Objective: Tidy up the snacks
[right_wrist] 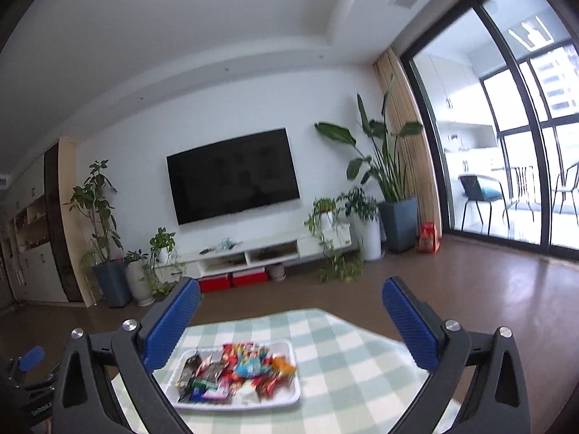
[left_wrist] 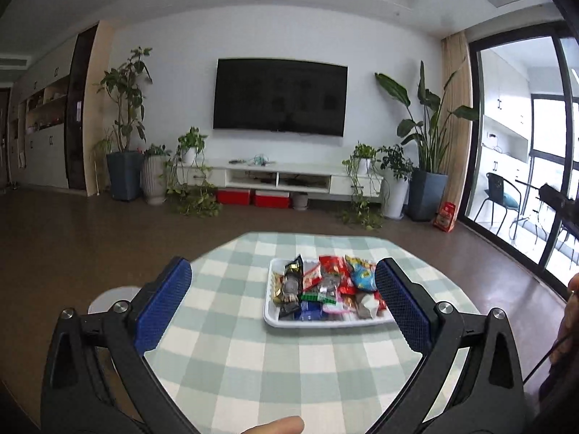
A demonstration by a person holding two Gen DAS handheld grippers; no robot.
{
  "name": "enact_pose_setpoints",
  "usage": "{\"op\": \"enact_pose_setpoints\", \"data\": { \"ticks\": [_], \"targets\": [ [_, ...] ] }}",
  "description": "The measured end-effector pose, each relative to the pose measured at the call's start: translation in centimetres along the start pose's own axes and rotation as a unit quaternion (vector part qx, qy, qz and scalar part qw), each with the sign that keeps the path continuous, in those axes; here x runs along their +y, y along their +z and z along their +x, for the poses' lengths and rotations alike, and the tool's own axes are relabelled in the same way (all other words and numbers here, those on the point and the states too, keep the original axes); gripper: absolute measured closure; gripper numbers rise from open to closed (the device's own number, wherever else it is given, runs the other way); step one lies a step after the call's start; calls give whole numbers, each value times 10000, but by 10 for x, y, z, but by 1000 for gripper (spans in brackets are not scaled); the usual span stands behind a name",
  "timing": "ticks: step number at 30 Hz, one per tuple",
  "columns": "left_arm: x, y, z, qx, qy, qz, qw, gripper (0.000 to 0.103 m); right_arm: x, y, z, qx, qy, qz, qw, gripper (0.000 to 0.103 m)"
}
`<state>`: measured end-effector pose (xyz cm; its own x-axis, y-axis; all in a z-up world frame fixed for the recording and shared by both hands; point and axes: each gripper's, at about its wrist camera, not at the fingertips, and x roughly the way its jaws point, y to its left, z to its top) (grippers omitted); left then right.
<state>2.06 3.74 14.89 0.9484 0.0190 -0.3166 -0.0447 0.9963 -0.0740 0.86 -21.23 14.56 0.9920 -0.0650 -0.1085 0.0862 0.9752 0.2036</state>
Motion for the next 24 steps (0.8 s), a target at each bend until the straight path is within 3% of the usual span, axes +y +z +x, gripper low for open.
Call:
{"op": "enact_pose_setpoints", "data": {
  "ticks": [2, 7, 9, 16, 24],
  "targets": [
    [-2, -6, 0, 226, -54, 10, 9997, 0, 1, -14, -2, 236, -44, -108, 9997, 0],
    [-21, -30, 13, 1069, 522, 383, 9922, 0, -2, -51, 0, 941, -110, -288, 9951, 0],
    [-27, -40, 17, 1275, 497, 414, 9897, 0, -2, -63, 2, 1217, -117, -256, 9922, 0],
    [-32, -63, 28, 1588, 178, 299, 9867, 0, 4, -89, 4, 1723, -188, -349, 9842, 0],
    [-27, -74, 44, 1824, 203, 244, 9827, 0, 13, -109, 11, 2248, -210, -445, 9732, 0]
  ]
}}
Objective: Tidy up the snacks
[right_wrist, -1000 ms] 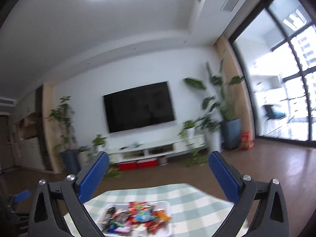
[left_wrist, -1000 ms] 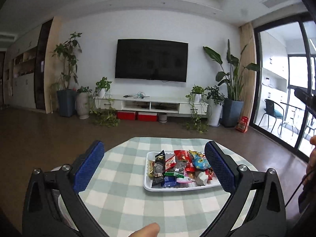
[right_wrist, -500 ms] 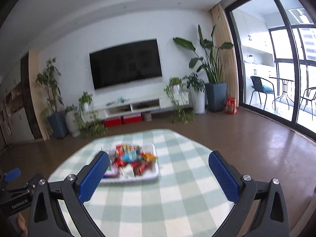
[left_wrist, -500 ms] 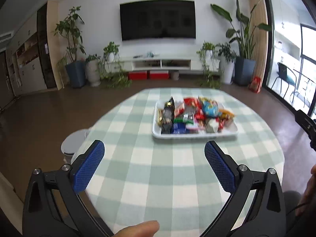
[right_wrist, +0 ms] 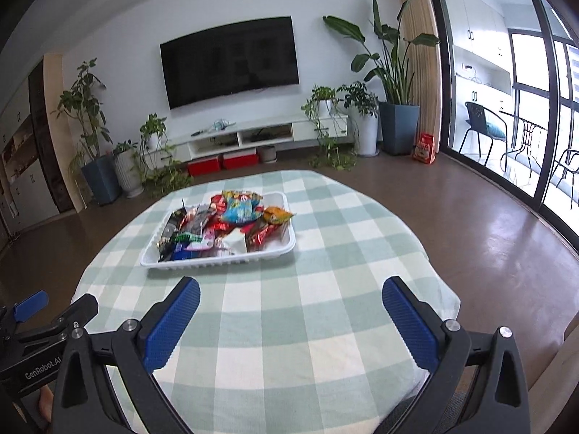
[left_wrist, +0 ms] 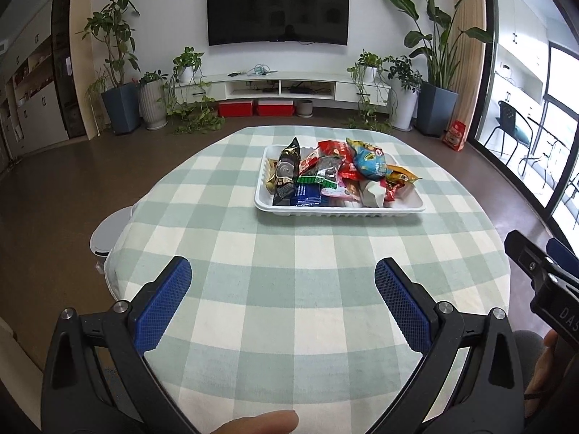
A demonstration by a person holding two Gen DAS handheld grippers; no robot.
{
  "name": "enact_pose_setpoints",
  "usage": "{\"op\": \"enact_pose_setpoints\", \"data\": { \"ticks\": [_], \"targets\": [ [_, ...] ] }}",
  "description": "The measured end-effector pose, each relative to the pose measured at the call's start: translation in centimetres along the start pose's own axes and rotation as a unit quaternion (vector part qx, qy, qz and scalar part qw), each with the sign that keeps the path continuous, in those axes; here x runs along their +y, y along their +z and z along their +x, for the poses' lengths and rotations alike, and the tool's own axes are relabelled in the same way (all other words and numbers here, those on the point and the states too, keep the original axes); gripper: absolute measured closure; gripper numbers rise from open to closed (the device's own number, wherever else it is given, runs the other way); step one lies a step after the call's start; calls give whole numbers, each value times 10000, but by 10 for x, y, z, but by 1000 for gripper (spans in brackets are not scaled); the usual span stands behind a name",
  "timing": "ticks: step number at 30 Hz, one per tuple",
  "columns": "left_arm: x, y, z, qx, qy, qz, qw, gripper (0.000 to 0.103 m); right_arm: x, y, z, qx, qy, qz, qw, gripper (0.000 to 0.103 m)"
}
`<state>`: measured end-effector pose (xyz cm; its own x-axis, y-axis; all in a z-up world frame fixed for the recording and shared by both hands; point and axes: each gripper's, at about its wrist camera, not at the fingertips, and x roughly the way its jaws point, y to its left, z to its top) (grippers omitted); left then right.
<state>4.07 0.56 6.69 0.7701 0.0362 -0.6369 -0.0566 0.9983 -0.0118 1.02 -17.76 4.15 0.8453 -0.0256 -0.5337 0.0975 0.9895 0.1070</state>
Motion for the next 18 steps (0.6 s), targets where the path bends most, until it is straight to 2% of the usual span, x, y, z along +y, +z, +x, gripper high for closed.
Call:
{"op": "enact_pose_setpoints", "data": {
  "ticks": [7, 18],
  "targets": [
    [1, -4, 9, 115, -35, 5, 9999, 0, 7, -8, 7, 262, 22, -104, 9996, 0],
    [0, -6, 17, 223, -101, 22, 9997, 0, 10, -9, 10, 341, 31, -121, 9993, 0]
  ]
}}
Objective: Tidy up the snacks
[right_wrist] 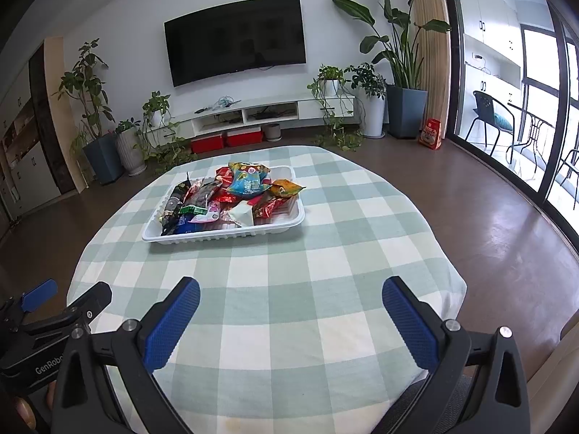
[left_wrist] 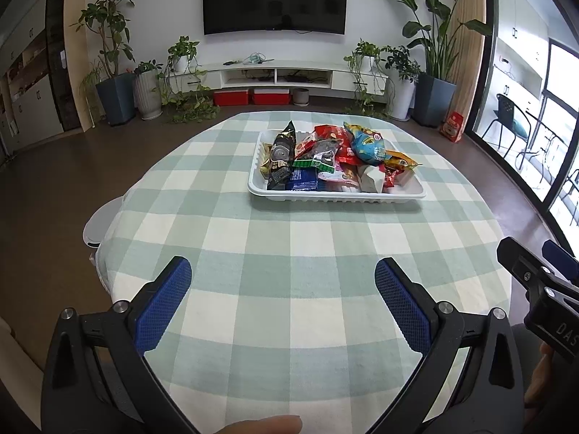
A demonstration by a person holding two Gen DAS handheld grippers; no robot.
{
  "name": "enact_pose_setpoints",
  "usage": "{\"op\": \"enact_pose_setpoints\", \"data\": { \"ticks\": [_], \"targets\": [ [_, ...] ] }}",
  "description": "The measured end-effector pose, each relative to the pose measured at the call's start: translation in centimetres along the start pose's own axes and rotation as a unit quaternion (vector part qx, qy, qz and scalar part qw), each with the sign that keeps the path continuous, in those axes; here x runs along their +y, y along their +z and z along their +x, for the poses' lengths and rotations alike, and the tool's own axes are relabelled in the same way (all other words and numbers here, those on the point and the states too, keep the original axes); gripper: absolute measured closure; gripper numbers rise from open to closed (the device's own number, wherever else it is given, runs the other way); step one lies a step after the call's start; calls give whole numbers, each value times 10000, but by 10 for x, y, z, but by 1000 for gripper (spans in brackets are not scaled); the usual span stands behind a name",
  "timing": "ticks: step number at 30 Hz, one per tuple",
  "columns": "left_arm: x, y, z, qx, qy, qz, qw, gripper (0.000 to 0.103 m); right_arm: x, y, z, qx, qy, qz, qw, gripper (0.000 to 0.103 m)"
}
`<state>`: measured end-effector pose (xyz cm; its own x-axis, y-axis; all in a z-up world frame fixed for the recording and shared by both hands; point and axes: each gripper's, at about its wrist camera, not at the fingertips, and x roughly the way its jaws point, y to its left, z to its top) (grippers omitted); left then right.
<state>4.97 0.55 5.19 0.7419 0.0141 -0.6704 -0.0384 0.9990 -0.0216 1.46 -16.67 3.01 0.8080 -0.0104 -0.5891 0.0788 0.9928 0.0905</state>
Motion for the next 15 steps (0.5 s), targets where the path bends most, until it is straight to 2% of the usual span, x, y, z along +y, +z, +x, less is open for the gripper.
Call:
{"op": "enact_pose_setpoints", "data": {
  "ticks": [15],
  "targets": [
    [0, 0, 1, 8, -17, -8, 10000, 0, -1, 0, 2, 29, -7, -2, 10000, 0]
  ]
}}
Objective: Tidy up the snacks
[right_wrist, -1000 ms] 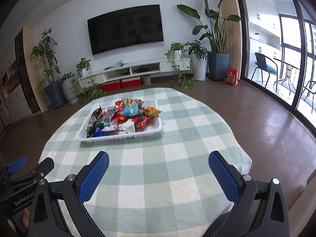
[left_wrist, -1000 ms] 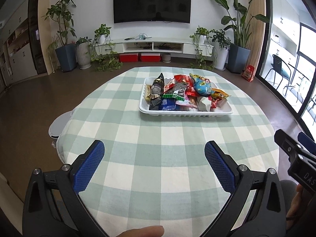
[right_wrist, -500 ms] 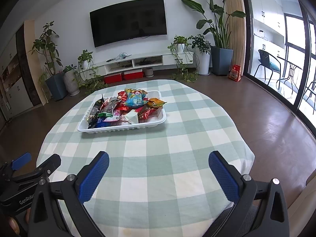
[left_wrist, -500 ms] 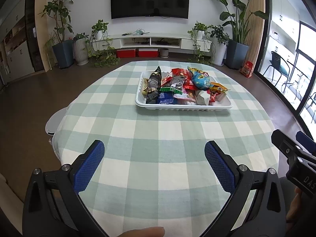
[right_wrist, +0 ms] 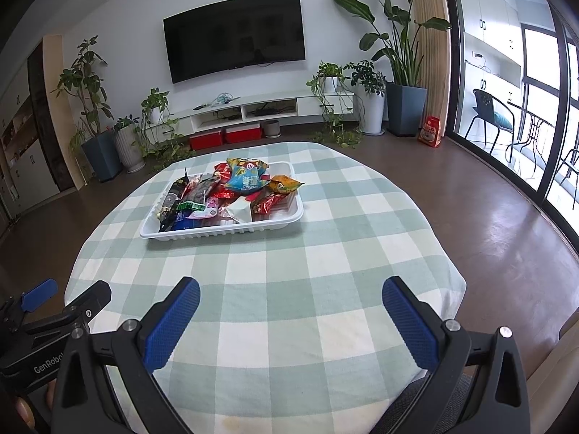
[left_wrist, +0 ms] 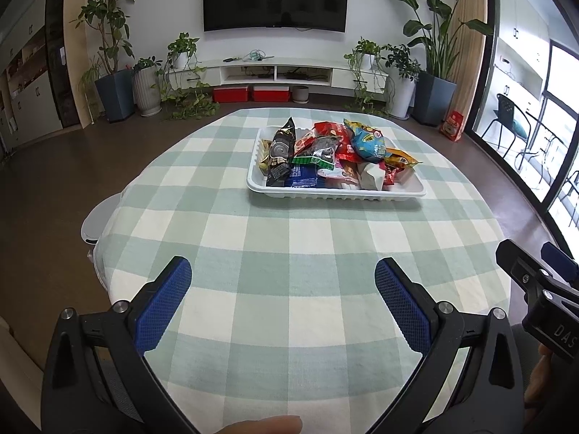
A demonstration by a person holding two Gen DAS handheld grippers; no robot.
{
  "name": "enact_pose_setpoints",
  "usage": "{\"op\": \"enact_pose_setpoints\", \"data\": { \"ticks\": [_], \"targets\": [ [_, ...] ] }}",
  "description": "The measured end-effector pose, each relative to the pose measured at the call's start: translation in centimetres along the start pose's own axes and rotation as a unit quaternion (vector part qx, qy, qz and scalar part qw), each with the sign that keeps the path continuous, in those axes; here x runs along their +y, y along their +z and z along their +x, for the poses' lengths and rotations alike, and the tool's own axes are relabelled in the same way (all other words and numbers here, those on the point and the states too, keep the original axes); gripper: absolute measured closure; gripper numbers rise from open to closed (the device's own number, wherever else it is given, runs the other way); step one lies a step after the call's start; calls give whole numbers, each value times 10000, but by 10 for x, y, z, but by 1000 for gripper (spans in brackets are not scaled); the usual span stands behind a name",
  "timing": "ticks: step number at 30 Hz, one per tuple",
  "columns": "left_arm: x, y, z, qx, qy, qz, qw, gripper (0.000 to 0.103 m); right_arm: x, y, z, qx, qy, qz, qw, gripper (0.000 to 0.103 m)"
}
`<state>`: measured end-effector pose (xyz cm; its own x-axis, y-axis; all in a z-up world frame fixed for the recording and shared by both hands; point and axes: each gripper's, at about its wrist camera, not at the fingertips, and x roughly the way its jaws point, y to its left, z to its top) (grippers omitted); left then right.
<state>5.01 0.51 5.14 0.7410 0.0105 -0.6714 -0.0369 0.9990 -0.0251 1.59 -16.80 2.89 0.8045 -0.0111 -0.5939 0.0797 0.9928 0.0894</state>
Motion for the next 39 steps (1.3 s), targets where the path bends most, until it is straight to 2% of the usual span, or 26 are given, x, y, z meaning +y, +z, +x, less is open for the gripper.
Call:
{"op": "enact_pose_setpoints", "data": {
  "ticks": [39],
  "targets": [
    [-1, -2, 1, 12, -3, -15, 10000, 0, -2, -2, -3, 40, 0, 7, 10000, 0]
  ]
}}
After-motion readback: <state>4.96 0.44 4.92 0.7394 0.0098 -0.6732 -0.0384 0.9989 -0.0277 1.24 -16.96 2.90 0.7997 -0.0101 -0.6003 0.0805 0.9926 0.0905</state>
